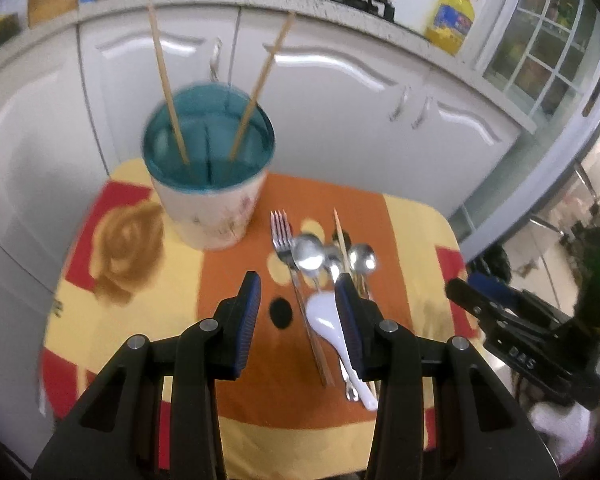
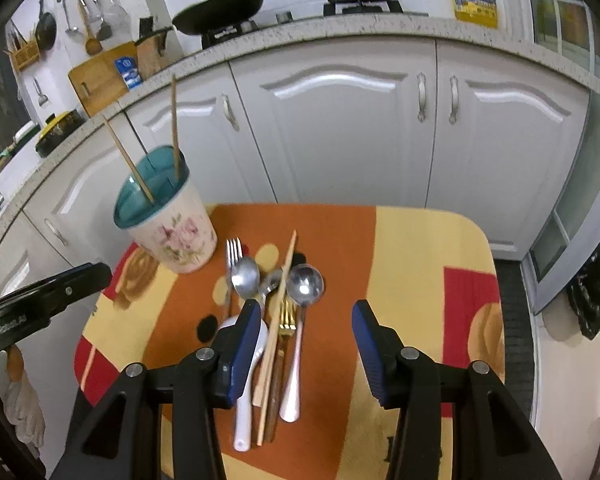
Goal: Organize utensils
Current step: 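Grasp the white ceramic spoon by its handle with the left gripper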
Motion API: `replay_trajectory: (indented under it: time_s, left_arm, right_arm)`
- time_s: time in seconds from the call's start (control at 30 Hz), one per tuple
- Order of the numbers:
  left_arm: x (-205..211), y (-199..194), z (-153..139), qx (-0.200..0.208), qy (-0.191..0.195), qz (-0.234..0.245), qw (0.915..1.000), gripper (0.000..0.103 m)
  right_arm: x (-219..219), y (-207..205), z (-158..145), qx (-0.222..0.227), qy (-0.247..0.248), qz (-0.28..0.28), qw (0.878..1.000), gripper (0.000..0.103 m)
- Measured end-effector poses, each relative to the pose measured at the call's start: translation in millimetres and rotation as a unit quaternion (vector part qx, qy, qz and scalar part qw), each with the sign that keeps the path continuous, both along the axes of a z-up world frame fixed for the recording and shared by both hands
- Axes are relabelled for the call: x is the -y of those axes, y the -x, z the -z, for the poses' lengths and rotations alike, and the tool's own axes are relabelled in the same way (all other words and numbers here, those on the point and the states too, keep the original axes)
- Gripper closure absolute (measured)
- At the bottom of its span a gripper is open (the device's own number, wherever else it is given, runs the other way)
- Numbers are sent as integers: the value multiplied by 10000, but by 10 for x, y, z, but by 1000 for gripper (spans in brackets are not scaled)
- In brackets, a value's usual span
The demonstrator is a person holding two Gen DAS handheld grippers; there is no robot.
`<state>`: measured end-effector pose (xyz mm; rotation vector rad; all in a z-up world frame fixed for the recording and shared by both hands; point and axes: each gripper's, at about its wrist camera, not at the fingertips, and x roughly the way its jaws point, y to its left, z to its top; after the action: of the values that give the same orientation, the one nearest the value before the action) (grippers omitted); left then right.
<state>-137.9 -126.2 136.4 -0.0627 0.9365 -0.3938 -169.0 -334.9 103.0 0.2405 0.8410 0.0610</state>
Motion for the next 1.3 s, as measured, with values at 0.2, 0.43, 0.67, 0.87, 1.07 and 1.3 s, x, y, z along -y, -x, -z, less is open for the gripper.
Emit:
replay_trajectory:
  time_s: [0.2, 0.43, 0.67, 0.87, 1.07, 1.3]
  left_arm:
    - [107, -6, 298, -375, -44, 249, 9990, 65]
    - [283, 36, 577, -744, -21, 699, 9948, 66]
    - [471, -3, 789, -1100, 79, 921, 9896, 66]
    - [684, -12, 964, -1277, -283, 1093, 9854, 70]
    - [729, -148, 1098, -1436, -388, 957, 9842, 83]
    - [639, -217, 1049, -1360, -150, 978, 9857, 94]
  right_arm:
    - [60, -39, 280, -285, -170, 23, 9994, 57]
    - [65, -95, 506, -538, -247, -29, 9982, 57]
    - [91, -127, 595, -607, -293, -58, 9977, 57]
    - [195, -128, 631, -616, -398, 47, 9973, 57]
    - [244, -147, 634, -591, -474, 60, 9971, 57]
    - [256, -231, 657, -604, -515, 1, 9968, 57]
